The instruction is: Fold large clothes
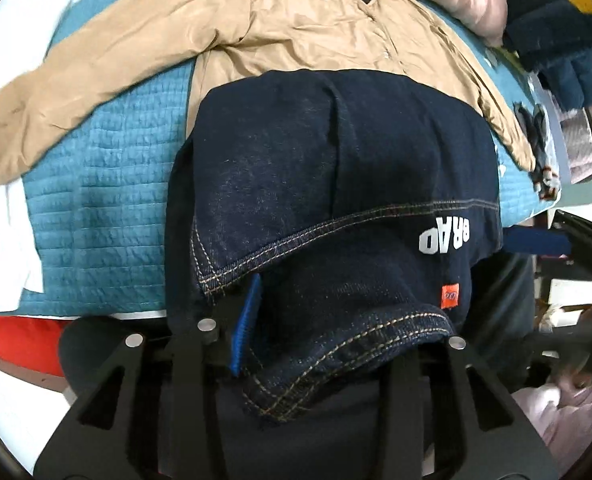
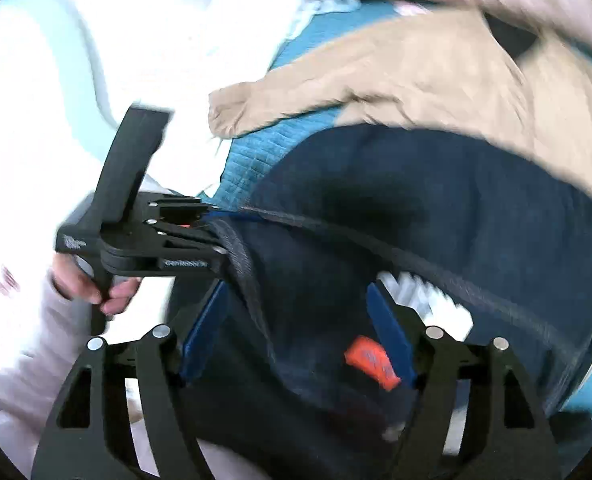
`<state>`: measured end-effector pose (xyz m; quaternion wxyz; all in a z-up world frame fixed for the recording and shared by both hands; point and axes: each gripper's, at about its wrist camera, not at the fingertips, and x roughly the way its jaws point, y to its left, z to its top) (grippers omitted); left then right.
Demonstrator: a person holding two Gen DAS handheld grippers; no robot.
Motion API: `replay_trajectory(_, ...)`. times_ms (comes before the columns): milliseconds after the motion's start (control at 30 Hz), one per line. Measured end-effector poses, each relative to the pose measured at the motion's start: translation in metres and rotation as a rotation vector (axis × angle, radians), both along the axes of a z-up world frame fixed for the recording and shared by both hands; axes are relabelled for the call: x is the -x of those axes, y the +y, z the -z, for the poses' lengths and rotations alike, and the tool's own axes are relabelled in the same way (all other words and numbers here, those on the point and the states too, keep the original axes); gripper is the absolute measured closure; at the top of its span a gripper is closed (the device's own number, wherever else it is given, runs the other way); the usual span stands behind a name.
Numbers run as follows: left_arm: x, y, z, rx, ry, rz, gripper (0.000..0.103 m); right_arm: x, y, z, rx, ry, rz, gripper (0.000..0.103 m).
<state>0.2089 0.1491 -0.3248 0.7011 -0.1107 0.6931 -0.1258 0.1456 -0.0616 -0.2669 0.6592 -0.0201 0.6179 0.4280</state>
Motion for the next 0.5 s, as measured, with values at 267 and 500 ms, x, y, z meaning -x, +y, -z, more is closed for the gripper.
replay_trajectory(267,-0.003,0.023,0.003,-0.047,0.054,-0.049,0.037,0.001,0.051,0.080,0.137,0.079,-0.025,0.048)
replay_trajectory(500,0.008,0.042,-0.016,-0.147,0.060,-0.103,0.017,-0.003,0.065,0.104,0.198,0.039,0.004,0.057)
